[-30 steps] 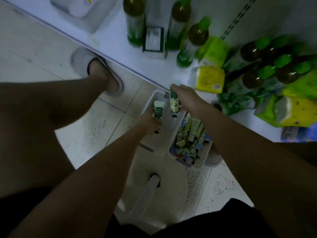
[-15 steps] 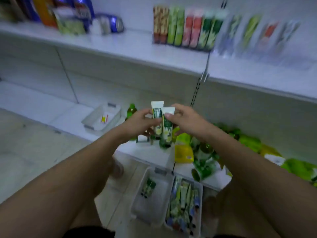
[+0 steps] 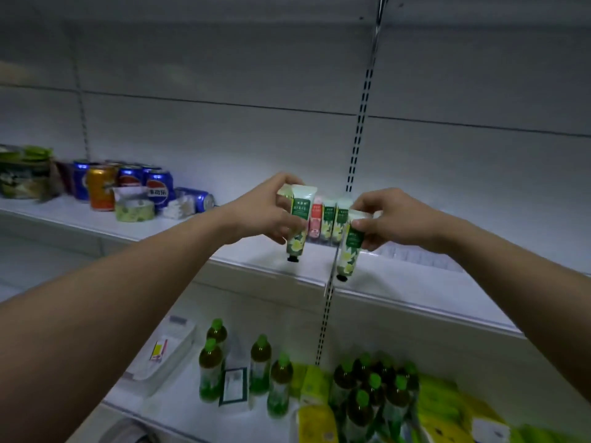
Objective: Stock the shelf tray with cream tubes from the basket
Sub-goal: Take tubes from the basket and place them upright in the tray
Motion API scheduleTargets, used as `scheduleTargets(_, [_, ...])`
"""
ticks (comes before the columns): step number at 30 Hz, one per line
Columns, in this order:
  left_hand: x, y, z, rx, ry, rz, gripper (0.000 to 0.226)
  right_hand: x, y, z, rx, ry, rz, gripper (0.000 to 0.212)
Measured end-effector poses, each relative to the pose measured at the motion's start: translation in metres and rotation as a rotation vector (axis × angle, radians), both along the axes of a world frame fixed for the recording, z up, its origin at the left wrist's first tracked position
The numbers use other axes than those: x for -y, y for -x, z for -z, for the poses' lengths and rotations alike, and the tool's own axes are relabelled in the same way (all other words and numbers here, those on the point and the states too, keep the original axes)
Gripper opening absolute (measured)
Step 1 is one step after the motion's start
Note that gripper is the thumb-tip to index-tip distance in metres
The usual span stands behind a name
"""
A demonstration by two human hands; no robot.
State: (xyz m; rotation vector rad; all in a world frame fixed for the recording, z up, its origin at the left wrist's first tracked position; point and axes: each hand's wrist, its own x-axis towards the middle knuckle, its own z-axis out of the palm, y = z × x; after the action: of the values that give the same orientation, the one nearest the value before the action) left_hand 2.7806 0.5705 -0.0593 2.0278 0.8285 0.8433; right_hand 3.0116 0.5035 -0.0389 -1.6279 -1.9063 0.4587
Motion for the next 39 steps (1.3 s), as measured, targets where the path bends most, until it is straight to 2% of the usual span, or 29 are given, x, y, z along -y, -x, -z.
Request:
scheduleTargets(4, [-0.018, -0.017, -0.01, 0.054, -0.008, 0.005, 0.047, -0.022, -0.018, -0.02, 0.227, -0.026, 0.063, 0.005])
scheduleTargets(7, [-0.035, -0.031, -0.01, 0.055, -0.015, -0.009, 0.035, -0.044, -0.03, -0.03, 0.325, -0.053, 0.125, 0.004])
scheduleTargets(16, [-0.099, -0.075, -0.011, 0.043, 0.001, 0.003, 0.018, -0.125, -0.06, -0.027, 0.328, -0.224, 0.268, 0.01])
scheduleTargets(23, [-0.14, -0.1, -0.035, 0.033, -0.026, 0.031, 0.024, -0.189, -0.07, -0.018, 0.432, -0.353, 0.334, 0.015])
scheduleTargets(30, [-0.169, -0.118, -0.04, 0.103, -0.027, 0.033, 0.025, -0.233, -0.084, 0.0, 0.498, -0.331, 0.366, 0.017])
scheduleTargets(39, [-0.178, -0.13, -0.033, 0.179, -0.008, 0.018, 0.022, -0.254, -0.09, 0.029, 0.437, -0.26, 0.355, 0.021])
